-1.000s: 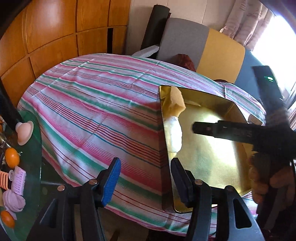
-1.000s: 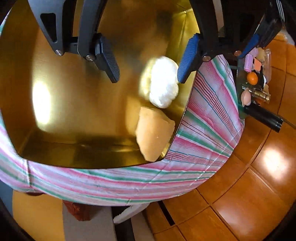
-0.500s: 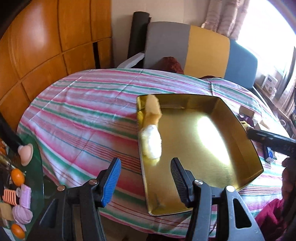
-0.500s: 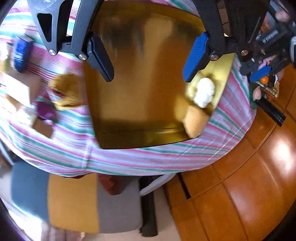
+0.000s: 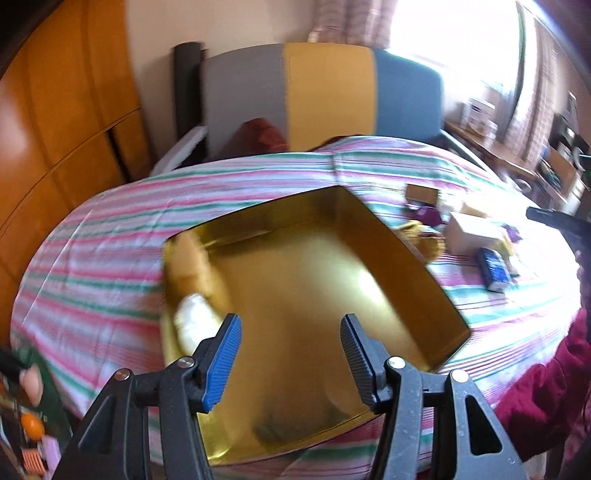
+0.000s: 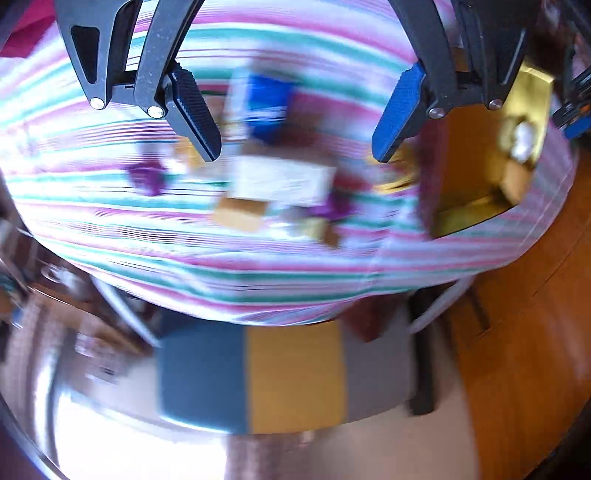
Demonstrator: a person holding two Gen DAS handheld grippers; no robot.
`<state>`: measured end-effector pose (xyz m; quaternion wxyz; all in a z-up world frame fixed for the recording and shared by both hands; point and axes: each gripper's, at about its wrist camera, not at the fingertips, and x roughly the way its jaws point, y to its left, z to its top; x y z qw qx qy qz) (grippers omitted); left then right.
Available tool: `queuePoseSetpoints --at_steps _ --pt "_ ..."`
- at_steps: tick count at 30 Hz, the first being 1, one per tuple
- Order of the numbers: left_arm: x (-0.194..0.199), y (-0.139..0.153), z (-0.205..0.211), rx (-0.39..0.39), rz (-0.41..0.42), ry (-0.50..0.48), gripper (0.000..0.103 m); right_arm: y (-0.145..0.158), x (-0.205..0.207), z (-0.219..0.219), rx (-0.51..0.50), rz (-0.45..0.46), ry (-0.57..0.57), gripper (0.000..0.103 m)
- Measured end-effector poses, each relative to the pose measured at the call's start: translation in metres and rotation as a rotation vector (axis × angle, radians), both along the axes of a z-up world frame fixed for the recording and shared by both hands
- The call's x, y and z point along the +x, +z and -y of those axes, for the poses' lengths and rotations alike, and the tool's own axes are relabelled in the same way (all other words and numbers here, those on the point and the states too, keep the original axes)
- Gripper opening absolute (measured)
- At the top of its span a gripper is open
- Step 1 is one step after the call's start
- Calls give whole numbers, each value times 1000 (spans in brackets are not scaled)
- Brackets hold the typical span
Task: Organize objects
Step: 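Place the white wrapped roll in the tray beside the sponge with the right gripper, then grasp the yellow knitted pouch with the left gripper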
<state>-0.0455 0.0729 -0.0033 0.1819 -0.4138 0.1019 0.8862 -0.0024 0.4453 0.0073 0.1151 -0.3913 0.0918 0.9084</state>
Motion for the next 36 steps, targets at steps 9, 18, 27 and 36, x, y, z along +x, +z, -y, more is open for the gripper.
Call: queuePoseSetpoints --at_steps 9,18,27,36 --pt "-21 8 -112 -23 42 -305 56 -34 24 -110 -195 -10 -283 85" --pt "-61 -27 -210 -220 120 -471 66 -32 25 -109 -241 -42 -267 88" --pt "-105 -80 -236 -296 237 -444 72 -35 28 -115 -305 -61 -278 90" --pt "-69 -52 -217 -148 150 -466 44 -40 20 -110 -305 -23 -233 82"
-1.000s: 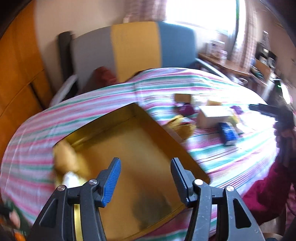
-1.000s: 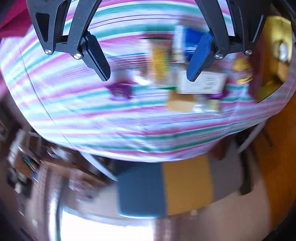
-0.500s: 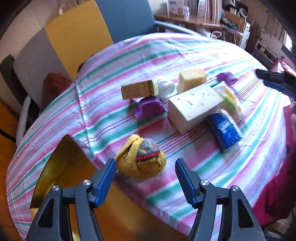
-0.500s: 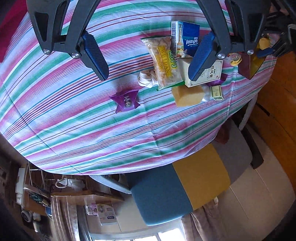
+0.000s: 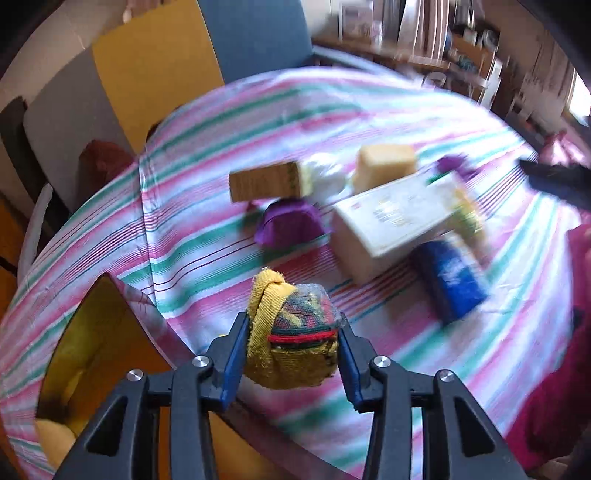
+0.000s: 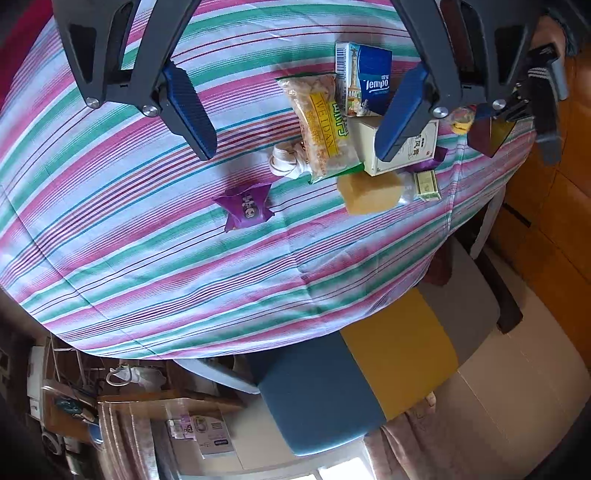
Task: Organize objects
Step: 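Grasp the yellow knitted pouch with the left gripper, then lower knitted pouch into tray with left gripper while right gripper grasps blue Tempo tissue pack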
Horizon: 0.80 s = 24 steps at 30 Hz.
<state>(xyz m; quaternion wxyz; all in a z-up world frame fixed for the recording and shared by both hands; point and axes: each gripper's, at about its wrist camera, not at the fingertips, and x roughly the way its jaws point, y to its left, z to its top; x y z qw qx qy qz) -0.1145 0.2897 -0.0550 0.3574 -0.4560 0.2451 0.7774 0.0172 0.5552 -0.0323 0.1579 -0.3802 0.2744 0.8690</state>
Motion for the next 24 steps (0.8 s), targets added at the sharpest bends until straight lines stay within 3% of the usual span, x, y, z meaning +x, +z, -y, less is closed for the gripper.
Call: queuePoseSetpoints --at_steps 2,4,7,11,17,24 --pt "17 15 14 58 -27 5 44 -2 -4 5 1 18 36 75" --pt "35 29 28 118 -50 12 44 -5 -9 13 -5 32 93 59" --pt "46 43 45 170 -56 33 44 -8 -18 33 -39 29 230 54" --pt "57 53 79 225 -34 109 44 -20 -32 72 -55 96 420 54" --pt "60 47 141 263 -4 239 44 -50 -45 89 -40 252 469 63" --pt "67 45 208 273 0 385 44 -67 -57 95 -12 326 460 72"
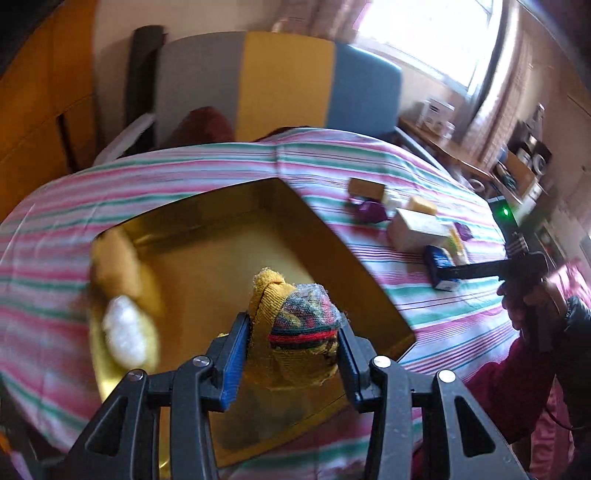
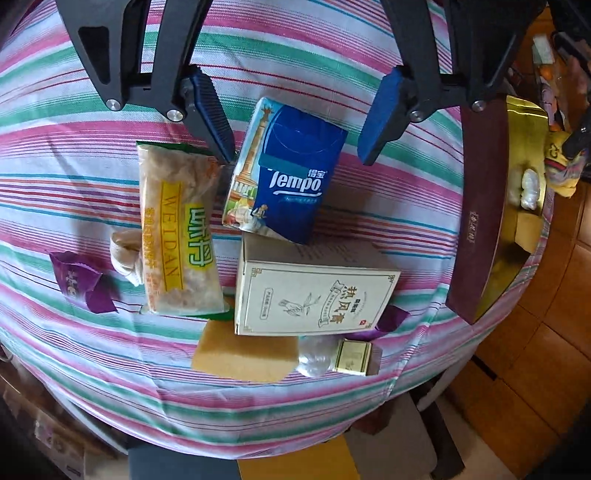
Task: Organize objects
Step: 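Lower knitted pouch into tray with left gripper while right gripper grasps blue Tempo tissue pack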
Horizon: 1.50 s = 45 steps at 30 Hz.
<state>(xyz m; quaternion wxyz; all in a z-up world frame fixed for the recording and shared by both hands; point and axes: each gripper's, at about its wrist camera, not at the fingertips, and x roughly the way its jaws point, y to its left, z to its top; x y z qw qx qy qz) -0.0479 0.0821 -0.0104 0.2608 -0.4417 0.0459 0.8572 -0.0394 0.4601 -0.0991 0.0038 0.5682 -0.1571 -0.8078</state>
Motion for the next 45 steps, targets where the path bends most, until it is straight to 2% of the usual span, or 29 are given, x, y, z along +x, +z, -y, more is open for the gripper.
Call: queuePoseSetpoints --at_steps 8,11,12,14,15,19,27,37,45 --pt "12 -2 80 -6 7 204 44 -5 -4 -3 35 28 -34 77" --pt "13 -11 94 -29 19 247 44 -6 -4 0 59 33 -29 78" --pt "14 -14 97 -30 27 254 44 -6 -4 1 70 33 -26 76" --pt "15 -21 102 -37 42 269 44 -6 -4 4 122 33 -19 64" --pt "15 -23 103 -38 46 270 44 -5 -3 5 159 31 -13 53" --pt "16 -28 96 -54 49 255 44 -6 -3 2 161 31 -11 53" --pt "5 -45 83 -100 93 254 44 -9 -2 -9 102 40 -41 55" --pt "0 -59 77 -138 94 275 47 -8 -3 3 183 32 20 56" --pt "-3 -68 72 -169 83 265 50 -9 -2 12 186 29 23 56"
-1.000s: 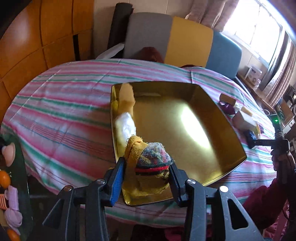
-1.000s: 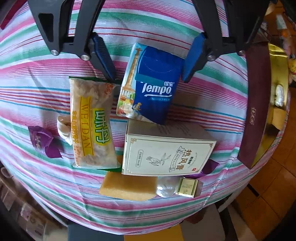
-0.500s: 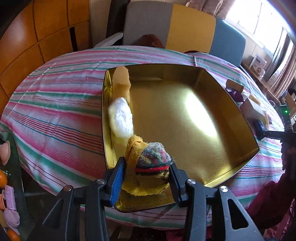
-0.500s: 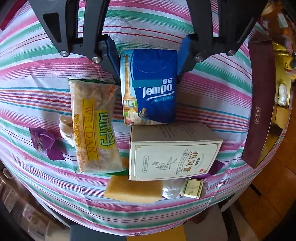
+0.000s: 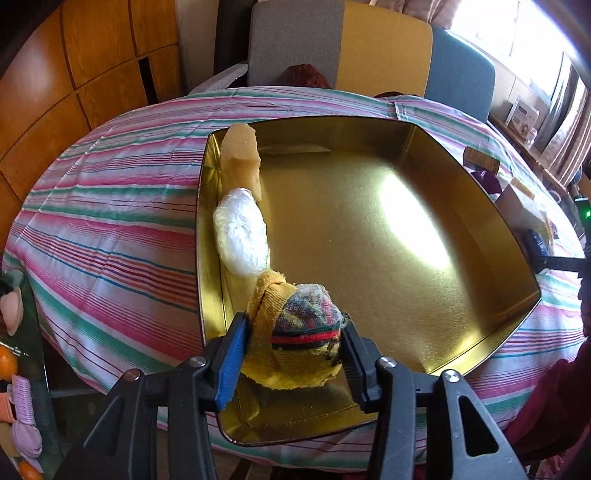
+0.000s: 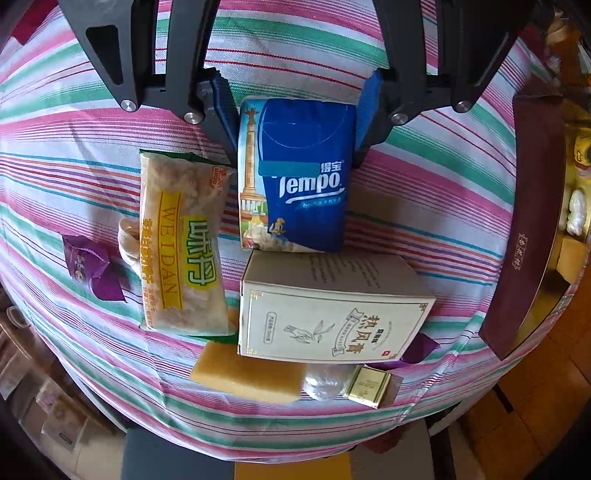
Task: Organize objects
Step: 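Lower knitted pouch into tray with left gripper while right gripper grasps blue Tempo tissue pack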
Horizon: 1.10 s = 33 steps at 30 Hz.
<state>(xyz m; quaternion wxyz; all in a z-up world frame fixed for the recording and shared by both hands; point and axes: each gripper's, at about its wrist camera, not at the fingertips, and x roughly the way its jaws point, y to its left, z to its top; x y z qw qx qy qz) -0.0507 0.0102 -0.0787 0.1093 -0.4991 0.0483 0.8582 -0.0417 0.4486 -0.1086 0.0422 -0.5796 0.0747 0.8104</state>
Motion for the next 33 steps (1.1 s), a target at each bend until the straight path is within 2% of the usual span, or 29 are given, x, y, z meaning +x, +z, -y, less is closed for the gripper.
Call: queuePoseSetpoints --at_steps 5,10,15,22,25,33 --pt "2 2 -3 -24 -12 -6 52 3 1 -1 12 -2 7 56" --pt "6 15 -2 -64 -59 -4 59 4 4 4 17 -3 9 56" --pt "9 25 3 -72 -88 31 59 6 4 5 28 -6 14 55" --pt "16 50 11 -47 -170 84 59 10 4 8 59 -18 24 53" --pt "20 57 14 -59 -210 96 59 12 5 9 68 -20 18 53" --pt "21 57 21 -20 -206 102 59 17 17 10 94 -28 -44 52"
